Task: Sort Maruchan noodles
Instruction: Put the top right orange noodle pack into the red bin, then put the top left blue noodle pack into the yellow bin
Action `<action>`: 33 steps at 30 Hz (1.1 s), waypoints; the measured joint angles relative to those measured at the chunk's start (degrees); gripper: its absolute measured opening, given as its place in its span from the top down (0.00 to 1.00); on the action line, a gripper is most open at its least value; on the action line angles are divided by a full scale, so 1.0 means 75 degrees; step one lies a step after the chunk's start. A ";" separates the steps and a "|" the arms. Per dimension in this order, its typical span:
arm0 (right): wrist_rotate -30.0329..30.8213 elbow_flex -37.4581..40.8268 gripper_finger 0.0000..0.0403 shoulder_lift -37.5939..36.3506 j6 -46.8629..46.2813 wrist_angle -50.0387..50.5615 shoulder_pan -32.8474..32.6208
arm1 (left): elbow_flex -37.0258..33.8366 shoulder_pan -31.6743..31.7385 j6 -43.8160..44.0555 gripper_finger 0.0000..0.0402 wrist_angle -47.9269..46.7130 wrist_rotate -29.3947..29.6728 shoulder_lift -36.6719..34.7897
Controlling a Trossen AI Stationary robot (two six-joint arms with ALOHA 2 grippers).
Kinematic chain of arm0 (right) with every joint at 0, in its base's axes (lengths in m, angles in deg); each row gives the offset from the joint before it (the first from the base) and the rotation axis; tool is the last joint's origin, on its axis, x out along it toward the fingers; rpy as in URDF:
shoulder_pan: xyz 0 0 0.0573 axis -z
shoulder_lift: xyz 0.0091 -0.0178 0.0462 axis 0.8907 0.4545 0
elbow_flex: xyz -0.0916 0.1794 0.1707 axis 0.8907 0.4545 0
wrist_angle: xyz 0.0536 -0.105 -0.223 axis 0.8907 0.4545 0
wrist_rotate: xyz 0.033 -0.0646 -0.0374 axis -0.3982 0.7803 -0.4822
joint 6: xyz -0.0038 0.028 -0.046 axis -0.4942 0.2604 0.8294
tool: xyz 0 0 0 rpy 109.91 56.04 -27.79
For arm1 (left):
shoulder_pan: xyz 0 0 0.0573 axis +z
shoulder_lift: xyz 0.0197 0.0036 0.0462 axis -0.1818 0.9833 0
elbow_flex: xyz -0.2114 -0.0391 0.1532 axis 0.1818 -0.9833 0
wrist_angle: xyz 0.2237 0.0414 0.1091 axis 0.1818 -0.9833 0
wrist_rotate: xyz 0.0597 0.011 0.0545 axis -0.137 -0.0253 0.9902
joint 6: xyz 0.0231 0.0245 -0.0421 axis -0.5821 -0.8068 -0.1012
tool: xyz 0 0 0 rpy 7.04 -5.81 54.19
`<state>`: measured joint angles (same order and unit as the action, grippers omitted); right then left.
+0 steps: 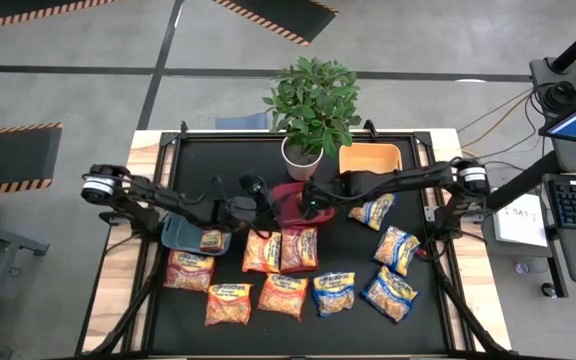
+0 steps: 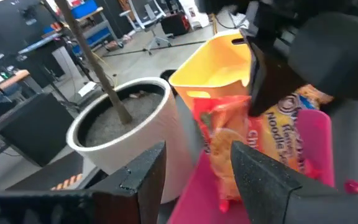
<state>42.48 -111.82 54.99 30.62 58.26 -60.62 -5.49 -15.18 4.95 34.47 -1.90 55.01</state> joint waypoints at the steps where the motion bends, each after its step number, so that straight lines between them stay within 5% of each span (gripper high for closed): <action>1: 0.0104 -0.0045 0.98 0.0000 -0.0093 0.0131 -0.0053 | -0.0013 -0.0018 0.0068 0.59 0.0005 -0.0088 0.0037; 16: 0.0791 -0.0286 0.96 0.0131 -0.0955 0.1025 -0.0399 | -0.0170 -0.0151 0.0729 0.59 0.0038 -0.0358 0.0288; 33: 0.1162 -0.0277 0.66 -0.0314 0.0169 0.1161 -0.0597 | -0.0170 -0.0920 0.0756 0.59 -0.0006 -0.0376 -0.0046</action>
<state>51.20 -113.90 52.64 31.89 66.97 -65.10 -6.77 -22.08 10.61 34.43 -4.72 54.67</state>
